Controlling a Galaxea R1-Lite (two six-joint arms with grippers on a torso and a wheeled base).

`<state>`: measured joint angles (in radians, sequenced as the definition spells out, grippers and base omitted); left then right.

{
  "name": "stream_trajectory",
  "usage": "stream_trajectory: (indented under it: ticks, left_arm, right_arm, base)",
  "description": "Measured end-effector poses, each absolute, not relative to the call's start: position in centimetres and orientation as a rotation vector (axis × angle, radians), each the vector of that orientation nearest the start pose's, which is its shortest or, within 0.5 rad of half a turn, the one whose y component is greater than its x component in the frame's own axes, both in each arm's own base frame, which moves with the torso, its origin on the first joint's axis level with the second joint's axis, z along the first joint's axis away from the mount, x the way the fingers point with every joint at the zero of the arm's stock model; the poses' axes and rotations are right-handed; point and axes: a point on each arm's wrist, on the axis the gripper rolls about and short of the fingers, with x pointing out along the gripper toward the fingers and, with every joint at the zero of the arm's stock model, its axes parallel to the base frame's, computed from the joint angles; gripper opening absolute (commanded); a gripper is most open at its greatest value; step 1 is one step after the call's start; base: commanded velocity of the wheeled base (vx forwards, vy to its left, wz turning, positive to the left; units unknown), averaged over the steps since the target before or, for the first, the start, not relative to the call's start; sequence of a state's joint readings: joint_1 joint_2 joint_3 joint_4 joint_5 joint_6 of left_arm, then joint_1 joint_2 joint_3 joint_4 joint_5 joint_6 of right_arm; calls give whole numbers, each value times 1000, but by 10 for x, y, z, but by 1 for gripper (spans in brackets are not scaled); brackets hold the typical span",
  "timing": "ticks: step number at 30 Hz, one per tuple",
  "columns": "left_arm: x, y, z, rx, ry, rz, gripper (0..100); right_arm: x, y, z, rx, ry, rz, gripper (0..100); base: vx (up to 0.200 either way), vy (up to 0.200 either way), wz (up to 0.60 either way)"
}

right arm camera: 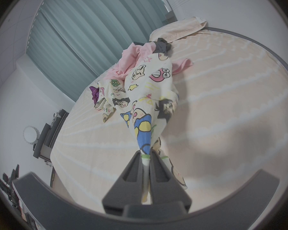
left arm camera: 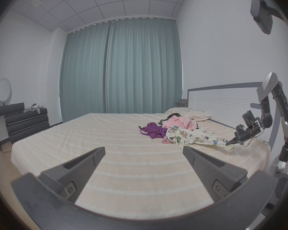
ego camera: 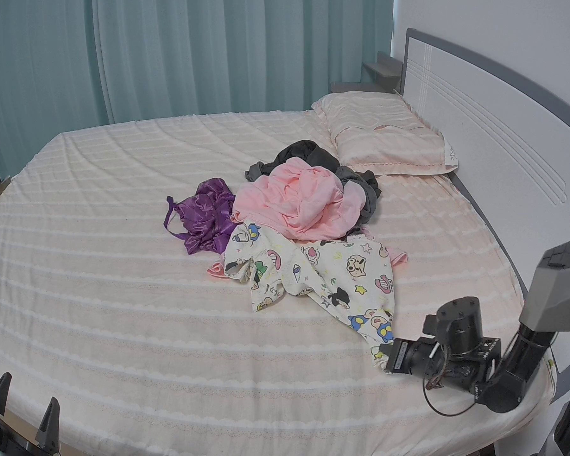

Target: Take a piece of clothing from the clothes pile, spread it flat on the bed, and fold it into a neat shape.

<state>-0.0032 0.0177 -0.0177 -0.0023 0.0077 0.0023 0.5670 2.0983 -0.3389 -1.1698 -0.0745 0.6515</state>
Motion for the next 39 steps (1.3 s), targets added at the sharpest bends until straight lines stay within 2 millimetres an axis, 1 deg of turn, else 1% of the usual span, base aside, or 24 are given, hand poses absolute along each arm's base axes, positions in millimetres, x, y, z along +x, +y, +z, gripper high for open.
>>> stream_trajectory:
  ticks: [6,9,11,13,16,19,22,23,27,32,35,39]
  left_arm:
    - [-23,0,81,4,-2,-2,100]
    - [-23,0,82,12,-7,-6,100]
    - [-23,0,86,-7,-17,-10,100]
    - [-25,0,99,-52,-42,-20,100]
    - [-25,0,129,-99,-78,-57,100]
    - [-18,-1,152,-100,-58,-105,100]
    - [0,-2,166,-76,27,-168,100]
    - [6,-3,168,-71,51,-184,100]
    - [37,-9,171,-50,192,-294,100]
    - [76,-25,166,-16,352,-406,100]
    - [101,-37,160,8,416,-422,100]
    - [134,-55,150,31,451,-415,100]
  right_arm:
    - [201,132,32,549,632,279,0]
    - [189,125,39,578,592,296,0]
    - [184,122,41,582,585,299,0]
    - [181,120,42,584,582,297,0]
    - [179,119,45,590,571,301,0]
    - [178,118,48,597,553,306,0]
    - [177,117,54,610,525,314,0]
    - [177,117,55,613,518,316,0]
    - [176,115,64,631,478,328,0]
    - [174,112,72,647,438,337,0]
    - [174,111,76,649,420,342,0]
    - [175,110,80,650,396,346,0]
  base:
    - [0,0,0]
    - [0,0,0]
    - [0,0,0]
    - [0,0,0]
    - [0,0,0]
    - [0,0,0]
    - [0,0,0]
    - [0,0,0]
    - [0,0,0]
    - [0,0,0]
    - [0,0,0]
    - [0,0,0]
